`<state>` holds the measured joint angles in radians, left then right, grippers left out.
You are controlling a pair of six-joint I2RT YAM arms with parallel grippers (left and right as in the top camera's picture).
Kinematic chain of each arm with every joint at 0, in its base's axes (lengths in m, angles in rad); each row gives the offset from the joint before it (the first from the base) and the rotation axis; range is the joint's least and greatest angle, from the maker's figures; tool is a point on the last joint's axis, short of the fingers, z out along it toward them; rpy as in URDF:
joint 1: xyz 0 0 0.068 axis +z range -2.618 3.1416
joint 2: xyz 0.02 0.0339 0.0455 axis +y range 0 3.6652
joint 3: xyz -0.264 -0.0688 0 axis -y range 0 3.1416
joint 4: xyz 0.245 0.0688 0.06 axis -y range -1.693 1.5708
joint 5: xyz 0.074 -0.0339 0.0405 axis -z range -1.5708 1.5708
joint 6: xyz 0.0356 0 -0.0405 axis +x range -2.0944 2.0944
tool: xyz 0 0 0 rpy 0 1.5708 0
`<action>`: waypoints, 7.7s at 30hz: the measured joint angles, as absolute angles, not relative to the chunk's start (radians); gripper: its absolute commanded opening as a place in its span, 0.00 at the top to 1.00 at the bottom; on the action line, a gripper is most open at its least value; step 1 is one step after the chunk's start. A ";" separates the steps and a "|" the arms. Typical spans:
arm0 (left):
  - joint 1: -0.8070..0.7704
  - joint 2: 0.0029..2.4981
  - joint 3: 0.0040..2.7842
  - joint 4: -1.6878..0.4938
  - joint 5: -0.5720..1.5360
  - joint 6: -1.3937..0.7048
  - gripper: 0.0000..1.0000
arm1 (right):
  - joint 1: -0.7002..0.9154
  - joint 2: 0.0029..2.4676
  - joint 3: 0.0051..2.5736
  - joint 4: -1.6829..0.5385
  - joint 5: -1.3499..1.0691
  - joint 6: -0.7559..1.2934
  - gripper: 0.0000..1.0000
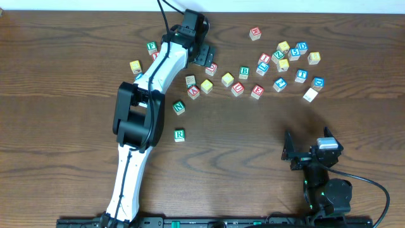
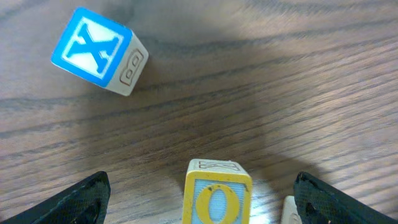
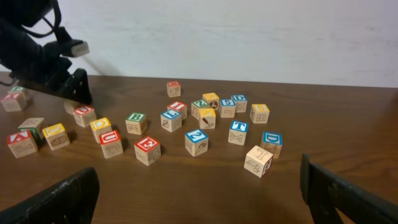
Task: Spell out ROBOT
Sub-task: 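Lower the left gripper and close it on the yellow O block, then carry the O block toward the R block, then lower the O block beside the right of the R block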
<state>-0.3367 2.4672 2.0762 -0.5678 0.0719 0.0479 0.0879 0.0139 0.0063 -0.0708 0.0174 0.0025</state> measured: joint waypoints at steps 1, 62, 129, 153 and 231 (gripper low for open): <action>-0.336 2.472 2.076 -0.567 0.072 0.048 0.07 | 0.088 0.014 0.006 -0.071 0.017 0.002 0.01; -0.336 2.482 2.075 -0.561 0.072 0.027 0.92 | 0.088 0.014 0.006 -0.071 0.017 0.002 0.01; -0.680 1.747 1.175 -0.623 -0.057 -0.624 0.93 | 0.088 0.014 0.006 -0.071 0.017 0.002 0.01; -0.680 1.747 0.978 -0.448 -0.134 -0.658 0.93 | 0.088 0.014 0.006 -0.071 0.017 0.002 0.01; -0.719 1.728 0.924 -0.396 -0.194 -0.688 0.93 | 0.088 0.014 0.006 -0.071 0.017 0.002 0.01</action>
